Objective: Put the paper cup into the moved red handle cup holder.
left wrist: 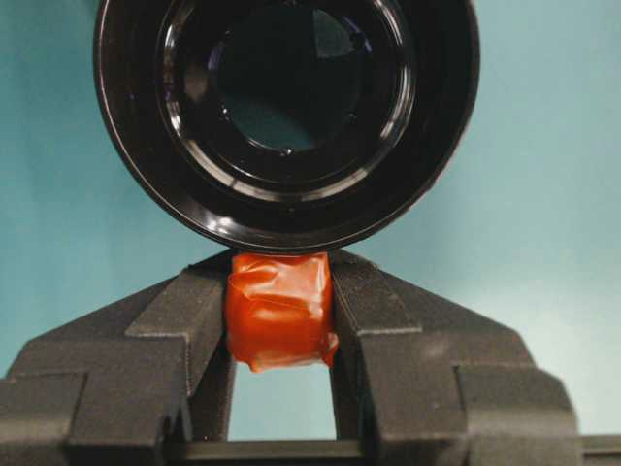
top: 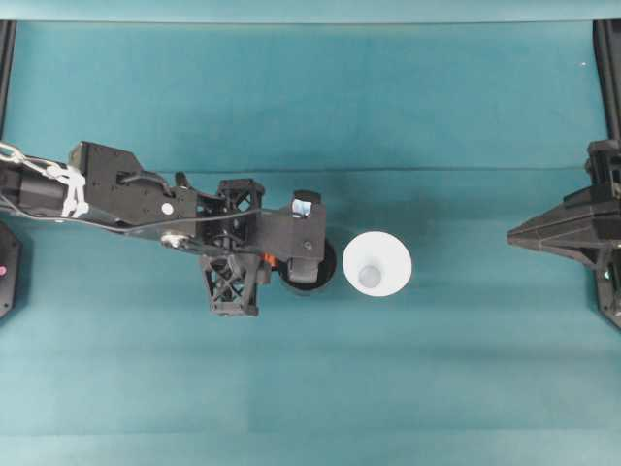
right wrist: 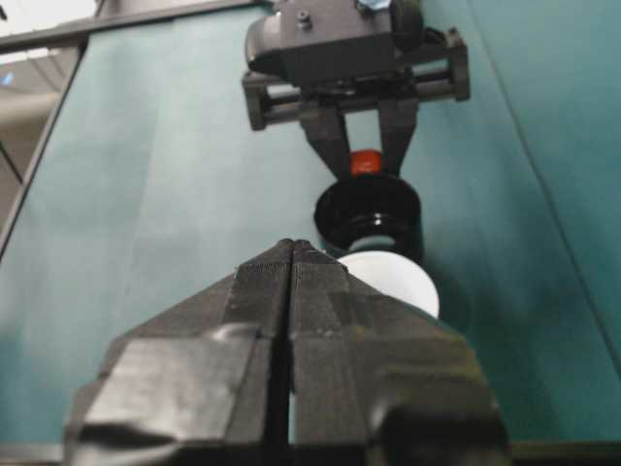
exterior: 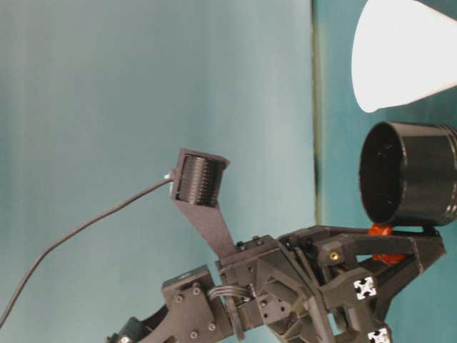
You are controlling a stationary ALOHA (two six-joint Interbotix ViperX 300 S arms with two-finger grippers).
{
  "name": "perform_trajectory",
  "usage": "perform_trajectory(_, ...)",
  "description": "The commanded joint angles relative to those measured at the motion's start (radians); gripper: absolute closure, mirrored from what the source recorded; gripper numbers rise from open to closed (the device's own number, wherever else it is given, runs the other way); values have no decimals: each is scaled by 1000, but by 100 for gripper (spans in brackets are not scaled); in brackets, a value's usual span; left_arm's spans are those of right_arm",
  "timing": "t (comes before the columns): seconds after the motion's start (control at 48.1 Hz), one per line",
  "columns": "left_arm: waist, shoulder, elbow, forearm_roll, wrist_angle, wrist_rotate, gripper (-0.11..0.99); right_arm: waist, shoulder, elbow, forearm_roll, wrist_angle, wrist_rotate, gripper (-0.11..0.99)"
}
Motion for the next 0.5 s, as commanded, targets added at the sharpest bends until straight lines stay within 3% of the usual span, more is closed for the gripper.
perform_trajectory(0.0, -3, -6, -8, 2, -5, 2, 59, -2, 5, -20, -2, -5, 6, 99)
perform_trajectory(0.478, -2, 0, 2, 2, -54, 3, 59, -2, 5, -20, -2, -6, 6, 99)
